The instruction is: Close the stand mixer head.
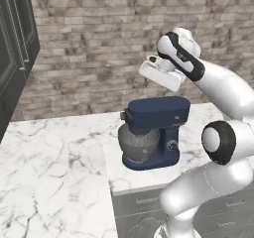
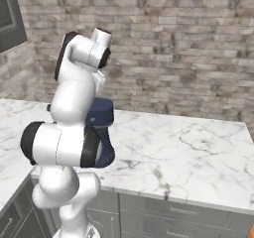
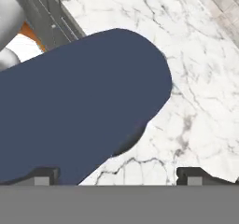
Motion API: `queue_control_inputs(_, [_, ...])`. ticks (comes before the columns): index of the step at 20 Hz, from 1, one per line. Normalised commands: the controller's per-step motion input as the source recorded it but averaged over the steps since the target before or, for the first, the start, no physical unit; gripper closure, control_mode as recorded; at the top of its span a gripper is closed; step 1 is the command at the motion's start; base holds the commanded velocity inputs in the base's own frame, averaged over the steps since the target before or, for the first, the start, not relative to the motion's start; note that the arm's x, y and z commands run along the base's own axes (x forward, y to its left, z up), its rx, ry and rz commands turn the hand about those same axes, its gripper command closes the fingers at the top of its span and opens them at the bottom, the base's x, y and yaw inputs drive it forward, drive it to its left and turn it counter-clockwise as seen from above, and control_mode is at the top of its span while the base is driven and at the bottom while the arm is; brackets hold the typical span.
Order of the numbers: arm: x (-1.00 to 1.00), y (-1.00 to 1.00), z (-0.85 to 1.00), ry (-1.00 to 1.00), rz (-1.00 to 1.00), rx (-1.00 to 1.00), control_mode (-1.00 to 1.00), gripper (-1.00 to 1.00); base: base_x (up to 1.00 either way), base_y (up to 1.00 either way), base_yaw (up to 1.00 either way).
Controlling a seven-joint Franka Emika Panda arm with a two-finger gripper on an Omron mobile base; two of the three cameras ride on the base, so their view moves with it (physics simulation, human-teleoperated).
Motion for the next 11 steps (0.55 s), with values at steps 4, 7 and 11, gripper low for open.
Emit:
queue_control_inputs(4, [-0.61,0.36,0.0,-0.26,-0.1,-0.03,-1.0,-1.0,0.0,0.0,0.0])
queue_control_inputs(7, [0.0,0.0,0.0,0.0,0.0,0.0,-1.0,-1.0,0.0,0.0,0.0])
queue_control_inputs(11, [0.0,0.0,0.0,0.0,0.0,0.0,-1.0,-1.0,0.0,0.0,0.0])
